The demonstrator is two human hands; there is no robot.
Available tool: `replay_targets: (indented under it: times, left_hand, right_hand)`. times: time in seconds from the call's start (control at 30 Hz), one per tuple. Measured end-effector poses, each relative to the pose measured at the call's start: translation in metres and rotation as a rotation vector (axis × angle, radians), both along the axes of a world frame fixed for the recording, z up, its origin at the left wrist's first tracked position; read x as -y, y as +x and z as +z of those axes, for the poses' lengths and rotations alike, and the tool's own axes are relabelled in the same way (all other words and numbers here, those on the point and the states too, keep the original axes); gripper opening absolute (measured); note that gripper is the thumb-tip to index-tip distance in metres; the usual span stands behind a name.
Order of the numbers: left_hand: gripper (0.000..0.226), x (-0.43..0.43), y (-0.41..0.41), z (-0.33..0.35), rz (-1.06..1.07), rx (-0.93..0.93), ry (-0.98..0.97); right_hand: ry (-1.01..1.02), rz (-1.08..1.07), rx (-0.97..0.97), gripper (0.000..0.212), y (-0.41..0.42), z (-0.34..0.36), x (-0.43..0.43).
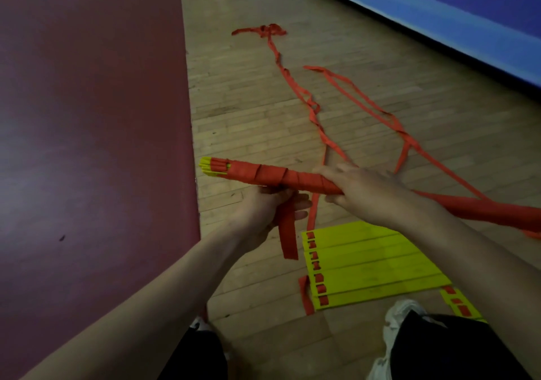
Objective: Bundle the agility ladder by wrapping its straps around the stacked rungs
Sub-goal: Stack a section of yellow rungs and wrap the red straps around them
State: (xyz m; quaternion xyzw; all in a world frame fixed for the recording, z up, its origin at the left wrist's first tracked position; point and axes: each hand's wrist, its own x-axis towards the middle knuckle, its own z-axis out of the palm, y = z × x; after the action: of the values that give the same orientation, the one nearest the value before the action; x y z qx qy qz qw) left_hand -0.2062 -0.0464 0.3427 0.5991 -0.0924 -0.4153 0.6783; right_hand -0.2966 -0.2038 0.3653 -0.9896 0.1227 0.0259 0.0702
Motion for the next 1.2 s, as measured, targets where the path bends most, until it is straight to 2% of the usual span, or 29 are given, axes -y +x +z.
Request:
replay_targets:
  times: [0.2,0.33,0.47,0.6,0.67,0.73,0.8,0.9,0.97,1.2]
  left_hand:
    - [0.028,0.003,0.002,0.010,0.094,-0.016,-0.063]
    - [0.023,0.006,0.002,0.011,0.150,-0.056,-0.138]
    - [0.014,0.005,0.001,0.015,0.060,-0.101,-0.193]
    - [0.016,0.008,0.003,0.009,0.250,-0.232,-0.173]
    - [0.011,0.008,0.005,0.007,0.287,-0.267,-0.182]
    - [0.009,0.007,0.006,0.008,0.246,-0.235,-0.185]
    - [0.011,0.006,0.006,0.012,0.213,-0.185,-0.188]
    - [0.016,0.003,0.008,0.016,0.231,-0.172,-0.208]
    - [0.016,0.001,0.009,0.016,0.219,-0.184,-0.238]
    - [0.012,-0.003,0.014,0.012,0.180,-0.205,-0.262]
  right_hand:
    - [-0.033,0.011,-0.009,0.061,0.004,-0.010,-0.010]
    - [-0.070,-0.029,0.013,0.062,0.005,-0.012,-0.008]
    - [-0.122,-0.069,0.017,0.067,0.006,-0.017,-0.007]
    - [-0.220,0.002,0.033,0.070,0.005,-0.017,-0.016]
    - [-0.202,0.032,0.063,0.071,0.007,-0.015,-0.013]
    - [-0.022,0.036,0.085,0.078,0.007,-0.016,-0.002]
    - [0.264,0.028,0.058,0.081,0.005,-0.017,0.014]
    - [0.655,-0.019,-0.053,0.055,-0.003,-0.015,0.032]
    - [0.856,-0.044,-0.103,0.046,-0.005,-0.015,0.035]
    - [1.040,-0.066,-0.207,0.031,-0.010,0.000,0.037]
